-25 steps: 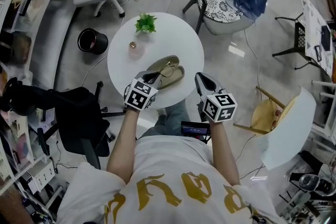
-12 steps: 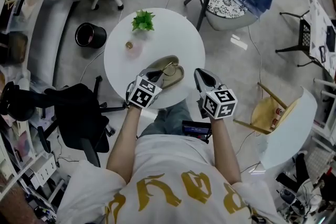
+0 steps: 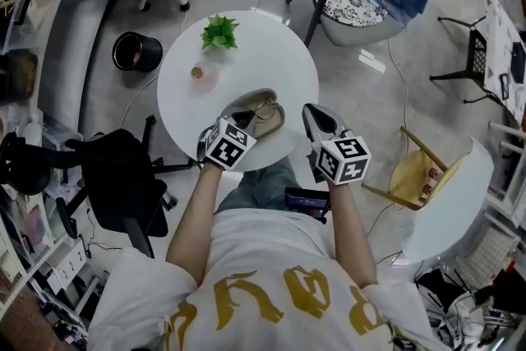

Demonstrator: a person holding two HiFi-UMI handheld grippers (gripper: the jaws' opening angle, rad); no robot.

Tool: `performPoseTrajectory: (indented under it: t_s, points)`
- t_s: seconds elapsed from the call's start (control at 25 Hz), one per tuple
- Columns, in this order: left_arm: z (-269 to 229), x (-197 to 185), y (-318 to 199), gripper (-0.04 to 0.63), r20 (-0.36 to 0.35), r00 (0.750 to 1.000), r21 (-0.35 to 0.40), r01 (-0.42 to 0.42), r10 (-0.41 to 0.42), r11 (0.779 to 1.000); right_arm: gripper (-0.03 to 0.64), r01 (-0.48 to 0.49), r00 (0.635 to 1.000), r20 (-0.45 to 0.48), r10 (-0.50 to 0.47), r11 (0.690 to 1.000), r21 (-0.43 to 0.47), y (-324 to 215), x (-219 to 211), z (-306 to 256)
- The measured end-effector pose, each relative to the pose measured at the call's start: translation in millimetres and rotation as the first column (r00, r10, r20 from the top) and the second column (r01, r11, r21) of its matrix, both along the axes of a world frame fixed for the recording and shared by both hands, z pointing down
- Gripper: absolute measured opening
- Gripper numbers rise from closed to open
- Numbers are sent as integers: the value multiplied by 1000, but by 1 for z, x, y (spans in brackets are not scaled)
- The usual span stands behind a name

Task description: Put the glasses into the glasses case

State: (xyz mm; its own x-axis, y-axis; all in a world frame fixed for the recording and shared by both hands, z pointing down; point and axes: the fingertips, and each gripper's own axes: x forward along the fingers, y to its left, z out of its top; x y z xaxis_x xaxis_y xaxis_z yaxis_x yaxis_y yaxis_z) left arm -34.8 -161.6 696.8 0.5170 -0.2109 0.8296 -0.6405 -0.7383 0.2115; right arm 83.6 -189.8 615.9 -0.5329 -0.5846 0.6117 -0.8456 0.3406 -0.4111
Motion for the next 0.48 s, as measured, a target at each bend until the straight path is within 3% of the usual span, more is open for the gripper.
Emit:
performPoseTrajectory:
  t_s: [0.48]
  points:
    - [6,5,-3,17,17,1000,-1,-5,5,1000,28,-8,1000,0,8,1000,3,-2,4,-2]
